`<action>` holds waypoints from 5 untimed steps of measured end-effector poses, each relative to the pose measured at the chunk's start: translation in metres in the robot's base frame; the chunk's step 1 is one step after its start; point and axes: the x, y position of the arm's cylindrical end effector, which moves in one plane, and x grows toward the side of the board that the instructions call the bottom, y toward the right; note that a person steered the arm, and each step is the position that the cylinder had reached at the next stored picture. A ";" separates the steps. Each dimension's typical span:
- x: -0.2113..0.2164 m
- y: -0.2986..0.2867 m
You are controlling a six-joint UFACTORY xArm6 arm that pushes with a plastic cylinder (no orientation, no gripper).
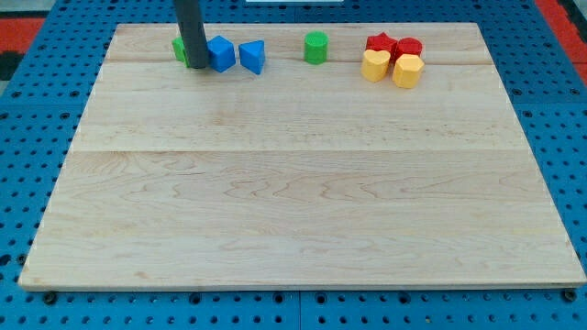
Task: Move yourself to the top right corner of the board
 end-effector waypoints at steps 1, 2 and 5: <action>0.000 0.006; 0.004 0.016; -0.002 0.050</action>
